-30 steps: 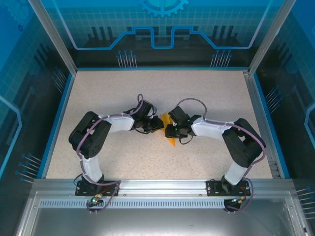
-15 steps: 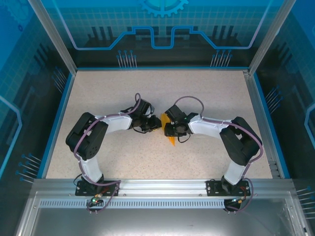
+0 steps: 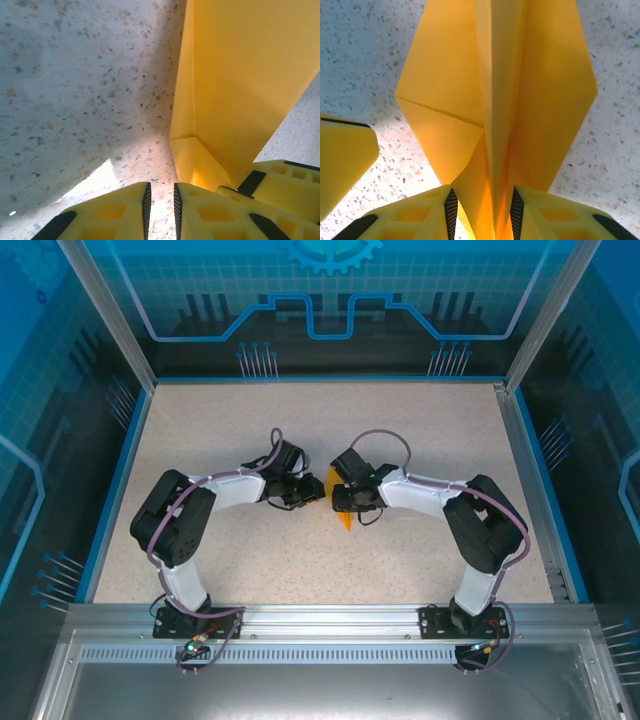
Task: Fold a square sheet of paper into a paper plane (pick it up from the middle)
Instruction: Move a paper plane to the center of the table.
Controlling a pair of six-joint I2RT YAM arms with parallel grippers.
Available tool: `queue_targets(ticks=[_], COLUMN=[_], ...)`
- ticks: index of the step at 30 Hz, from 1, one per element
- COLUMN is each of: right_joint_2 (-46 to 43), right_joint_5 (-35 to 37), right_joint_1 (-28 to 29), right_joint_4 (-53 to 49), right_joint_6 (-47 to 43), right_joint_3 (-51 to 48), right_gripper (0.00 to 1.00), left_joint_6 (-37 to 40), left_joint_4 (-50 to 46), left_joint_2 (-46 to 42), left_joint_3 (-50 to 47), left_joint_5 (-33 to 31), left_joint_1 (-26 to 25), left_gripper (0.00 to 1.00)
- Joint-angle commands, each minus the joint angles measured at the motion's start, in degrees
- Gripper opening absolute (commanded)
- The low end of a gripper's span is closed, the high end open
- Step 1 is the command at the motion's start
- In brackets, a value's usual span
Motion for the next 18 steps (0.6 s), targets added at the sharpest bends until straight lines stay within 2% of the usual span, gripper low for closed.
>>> queue_targets(ticks=[1,5,13,18], right_joint_2=[1.5,2.2,4.0,5.5], right_joint_5=[1.4,1.8,4.7,7.1], right_joint_1=[1.1,1.1,1.7,2.5], right_joint_4=[-1.4,-1.5,-4.6,-7.5], right_joint_6=[-0.2,0.3,1.2,1.5], right_joint_3=[1.7,2.3,4.6,6.7], right_gripper=[0.35,0.33,0.17,0.18], left_joint_6=[1.4,1.4,0.8,0.5], left_joint_4=[-2.4,-3.4,-6.8,-9.5], left_joint_2=[-2.0,-2.7,-4.4,-5.8], left_joint_3=[-1.1,-1.3,-1.5,-1.6], left_joint_5=[-1.7,-3.3,-9.0,-13.6], left_joint_1=[0.8,1.0,1.1,1.2], left_gripper=[0.23,0.25,0.34,0.42])
